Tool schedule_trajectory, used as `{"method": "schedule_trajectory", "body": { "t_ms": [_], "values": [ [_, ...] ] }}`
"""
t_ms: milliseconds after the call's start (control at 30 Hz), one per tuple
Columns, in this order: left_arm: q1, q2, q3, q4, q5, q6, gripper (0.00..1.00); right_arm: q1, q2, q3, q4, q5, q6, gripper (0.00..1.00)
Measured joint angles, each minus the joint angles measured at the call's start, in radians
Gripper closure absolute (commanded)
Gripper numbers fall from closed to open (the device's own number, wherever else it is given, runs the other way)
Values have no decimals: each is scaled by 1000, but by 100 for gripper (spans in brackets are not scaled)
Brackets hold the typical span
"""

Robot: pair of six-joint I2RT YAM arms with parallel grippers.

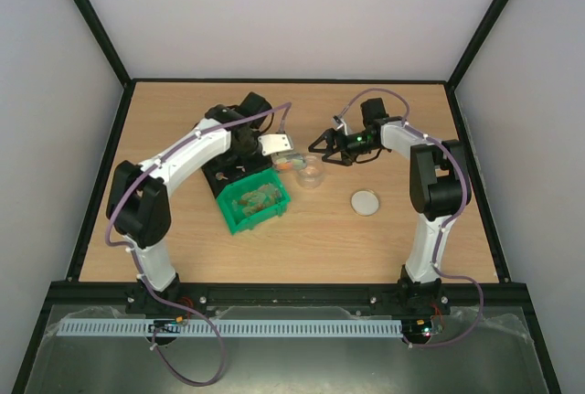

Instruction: Pack the candies

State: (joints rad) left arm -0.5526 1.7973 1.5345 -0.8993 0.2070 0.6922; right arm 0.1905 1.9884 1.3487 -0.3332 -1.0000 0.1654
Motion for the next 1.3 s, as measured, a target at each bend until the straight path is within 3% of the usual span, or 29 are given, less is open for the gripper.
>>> {"method": "schedule_trajectory", "body": {
  "t_ms": [1300],
  "values": [
    [-89,116,187,-154,-223,-4,98,0,0,-2,0,40,-4,1]
  ]
}}
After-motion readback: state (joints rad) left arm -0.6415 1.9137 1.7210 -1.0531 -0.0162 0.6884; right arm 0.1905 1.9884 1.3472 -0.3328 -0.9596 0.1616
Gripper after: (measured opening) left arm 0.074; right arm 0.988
